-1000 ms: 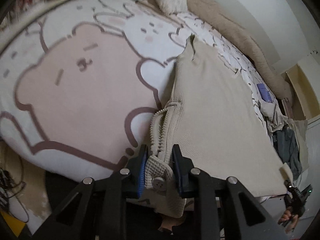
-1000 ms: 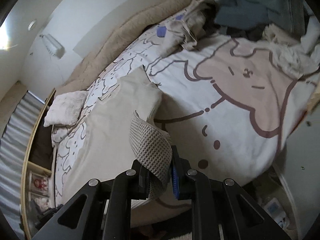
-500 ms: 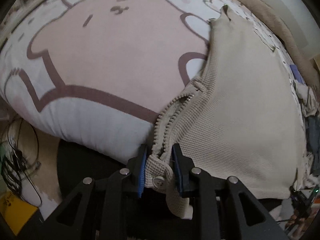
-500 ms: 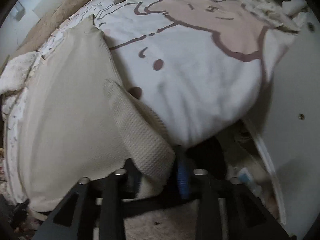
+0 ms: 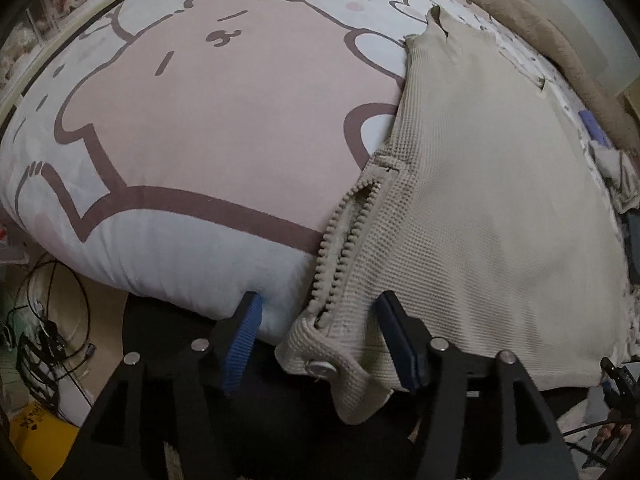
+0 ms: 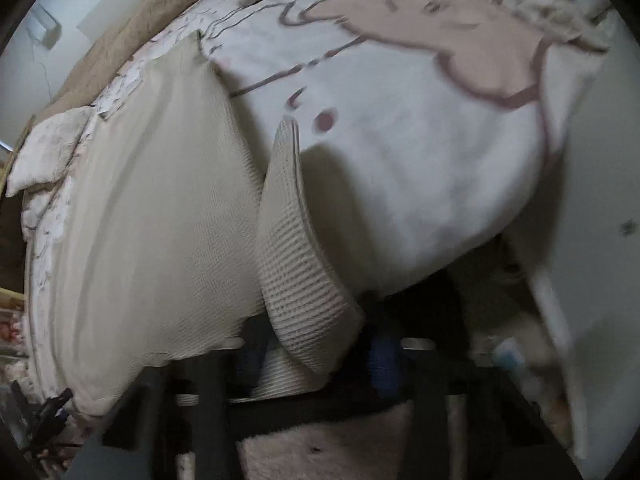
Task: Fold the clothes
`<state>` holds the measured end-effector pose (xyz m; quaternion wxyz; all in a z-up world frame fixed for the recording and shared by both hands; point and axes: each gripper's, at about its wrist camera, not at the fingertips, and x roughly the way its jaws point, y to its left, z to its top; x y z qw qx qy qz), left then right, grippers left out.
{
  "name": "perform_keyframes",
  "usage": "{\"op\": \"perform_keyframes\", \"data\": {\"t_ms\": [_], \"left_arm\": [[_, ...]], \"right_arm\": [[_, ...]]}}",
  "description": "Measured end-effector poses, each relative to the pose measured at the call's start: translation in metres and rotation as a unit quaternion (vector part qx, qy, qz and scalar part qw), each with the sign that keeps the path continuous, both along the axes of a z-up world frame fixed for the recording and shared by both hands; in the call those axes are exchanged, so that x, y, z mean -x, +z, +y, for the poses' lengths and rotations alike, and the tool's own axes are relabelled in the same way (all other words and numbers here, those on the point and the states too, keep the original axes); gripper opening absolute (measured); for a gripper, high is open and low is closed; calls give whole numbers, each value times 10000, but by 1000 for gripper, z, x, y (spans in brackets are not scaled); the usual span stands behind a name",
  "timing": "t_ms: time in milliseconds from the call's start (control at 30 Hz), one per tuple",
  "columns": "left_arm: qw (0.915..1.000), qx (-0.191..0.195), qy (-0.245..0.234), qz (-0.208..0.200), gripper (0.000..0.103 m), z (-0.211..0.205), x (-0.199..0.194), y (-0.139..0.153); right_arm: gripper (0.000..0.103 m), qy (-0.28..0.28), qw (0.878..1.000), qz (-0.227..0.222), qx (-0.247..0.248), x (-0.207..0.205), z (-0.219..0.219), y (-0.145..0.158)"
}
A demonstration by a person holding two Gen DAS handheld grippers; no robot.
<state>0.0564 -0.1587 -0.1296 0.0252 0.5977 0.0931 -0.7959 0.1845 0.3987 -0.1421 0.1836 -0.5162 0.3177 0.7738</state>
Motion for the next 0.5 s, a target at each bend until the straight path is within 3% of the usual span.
{"op": "perform_keyframes", "data": {"t_ms": [67,233,367,433,500], "left_arm": [[10000,3,-54,38,49,1,-1,3],[9994,-332,-18,130,49,-6,0,6],[9988,-258,10,414,50,-11,0,20],[9986,-149,-40,511,61,-11,-1,24],[9984,-105,-117,535,63,-11,-1,24]], "right_arm": [[21,40,10000,60,-67,-4,-4,7],[21,-105,9987,398,286,-21,5,14],[24,-192,9969,701,314,-24,6,25],[24,-193,9961,805,295,-28,9,31],[26,-277,9951,890,334,-33,17,33]]}}
